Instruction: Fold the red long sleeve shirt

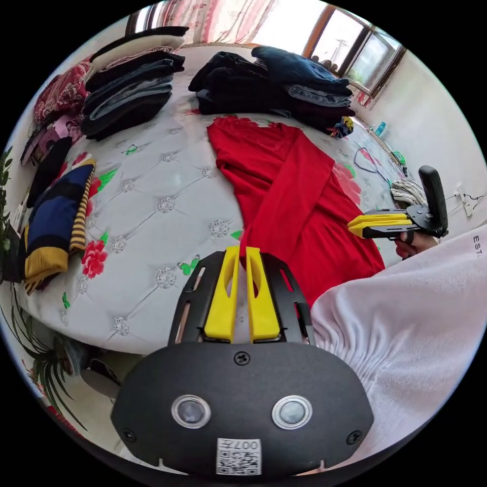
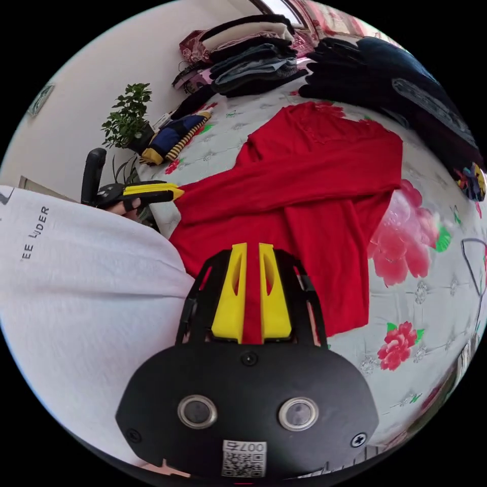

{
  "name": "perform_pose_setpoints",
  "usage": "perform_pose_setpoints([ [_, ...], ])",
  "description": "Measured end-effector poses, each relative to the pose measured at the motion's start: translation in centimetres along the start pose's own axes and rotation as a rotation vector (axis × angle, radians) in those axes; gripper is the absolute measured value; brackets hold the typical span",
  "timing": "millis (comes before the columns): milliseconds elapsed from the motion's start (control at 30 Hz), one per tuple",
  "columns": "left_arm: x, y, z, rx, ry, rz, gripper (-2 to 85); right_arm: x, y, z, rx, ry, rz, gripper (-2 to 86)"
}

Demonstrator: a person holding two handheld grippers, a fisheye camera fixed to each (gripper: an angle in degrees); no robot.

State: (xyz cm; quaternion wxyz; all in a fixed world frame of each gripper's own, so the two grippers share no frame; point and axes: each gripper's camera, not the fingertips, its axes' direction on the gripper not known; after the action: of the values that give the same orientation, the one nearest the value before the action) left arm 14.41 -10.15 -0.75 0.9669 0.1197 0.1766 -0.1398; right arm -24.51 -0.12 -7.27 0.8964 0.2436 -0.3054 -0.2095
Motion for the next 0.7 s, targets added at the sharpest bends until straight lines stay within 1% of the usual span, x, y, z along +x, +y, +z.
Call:
perform_pose_setpoints([
  [100,-0.9,0.9,0.4,-0.049,0.022,-0.073,1.2,1.0,1.7,-1.3,0.026,0.017,0.09,4.7],
  [167,-1.1,1.7,0.8,-0.087,0.073,-0.092,5.8,1.6,3.3,-2.5,0.047,0.037,0.153,5.1],
  [200,-1.1,1.9,0.9,-0.102,0.074,-0.098,6.2,1.8,3.8,-2.8,0.046,0.043,0.169,5.2],
  [400,-1.0,5.7,1.0,-0.194,0.076,-0.156,9.3,2.9,9.4,-4.0,0.003,0.112,0.349,5.3],
  [467,-0.3,6.8,1.1,-0.232,0.088,-0.153,11.8,2.7,11.2,-3.3,-0.043,0.111,0.401,5.2],
  [600,1.6,6.8,2.1,-0.277,0.113,-0.097,13.5,1.1,12.1,-1.5,-0.105,0.115,0.389,4.1],
  [667,3.2,5.9,3.5,-0.314,0.08,-0.039,12.1,0.0,11.6,-0.6,-0.136,0.228,0.366,2.9],
  [700,3.6,5.7,3.8,-0.329,0.046,-0.021,11.0,-0.2,11.4,-0.5,-0.149,0.254,0.358,2.6],
])
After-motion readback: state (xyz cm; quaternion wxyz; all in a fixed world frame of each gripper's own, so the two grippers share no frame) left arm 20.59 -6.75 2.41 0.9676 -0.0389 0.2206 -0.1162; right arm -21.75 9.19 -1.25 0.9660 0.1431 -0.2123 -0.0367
